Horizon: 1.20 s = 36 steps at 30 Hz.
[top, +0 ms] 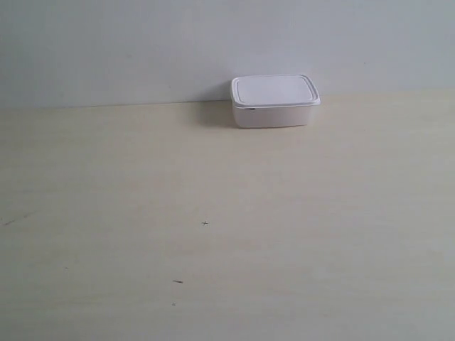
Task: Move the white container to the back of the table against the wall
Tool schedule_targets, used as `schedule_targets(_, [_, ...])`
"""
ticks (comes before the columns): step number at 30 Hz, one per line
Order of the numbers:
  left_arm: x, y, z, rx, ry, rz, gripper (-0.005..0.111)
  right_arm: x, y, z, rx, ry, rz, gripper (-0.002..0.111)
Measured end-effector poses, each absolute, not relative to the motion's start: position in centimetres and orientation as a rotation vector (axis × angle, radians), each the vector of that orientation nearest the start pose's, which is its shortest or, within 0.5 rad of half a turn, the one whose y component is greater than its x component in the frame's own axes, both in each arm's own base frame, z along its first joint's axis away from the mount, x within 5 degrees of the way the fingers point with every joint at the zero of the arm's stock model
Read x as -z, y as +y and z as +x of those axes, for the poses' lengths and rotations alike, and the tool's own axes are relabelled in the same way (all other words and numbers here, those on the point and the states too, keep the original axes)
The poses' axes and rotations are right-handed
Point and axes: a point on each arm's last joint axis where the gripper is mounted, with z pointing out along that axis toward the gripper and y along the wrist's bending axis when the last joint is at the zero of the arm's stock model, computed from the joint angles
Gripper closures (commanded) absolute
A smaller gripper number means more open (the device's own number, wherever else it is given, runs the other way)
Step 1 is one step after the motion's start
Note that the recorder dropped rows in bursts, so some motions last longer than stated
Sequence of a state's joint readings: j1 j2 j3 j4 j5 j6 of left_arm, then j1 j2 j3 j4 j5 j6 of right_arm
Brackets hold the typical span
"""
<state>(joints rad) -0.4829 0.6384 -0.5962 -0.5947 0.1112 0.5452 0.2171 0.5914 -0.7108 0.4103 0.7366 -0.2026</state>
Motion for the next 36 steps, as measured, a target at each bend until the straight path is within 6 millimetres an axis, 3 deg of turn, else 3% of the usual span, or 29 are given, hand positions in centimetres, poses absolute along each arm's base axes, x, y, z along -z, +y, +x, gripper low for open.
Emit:
schedule_targets(4, [-34.6, -5.8, 9.9, 0.469, 1.537, 0.385, 0.107, -33.7, 4.5, 8.2, -0.512, 2.017, -0.265, 0.108])
schedule_targets(8, [-34.0, -5.4, 9.2, 0.469, 1.522, 0.38, 0.107, -33.0, 4.4, 8.0, -0.52, 2.02, -0.257, 0.108])
schedule_targets(36, [-33.8, -5.4, 9.1, 0.468, 1.52, 0.375, 0.107, -33.6, 4.4, 8.5, -0.554, 1.929, -0.193, 0.108])
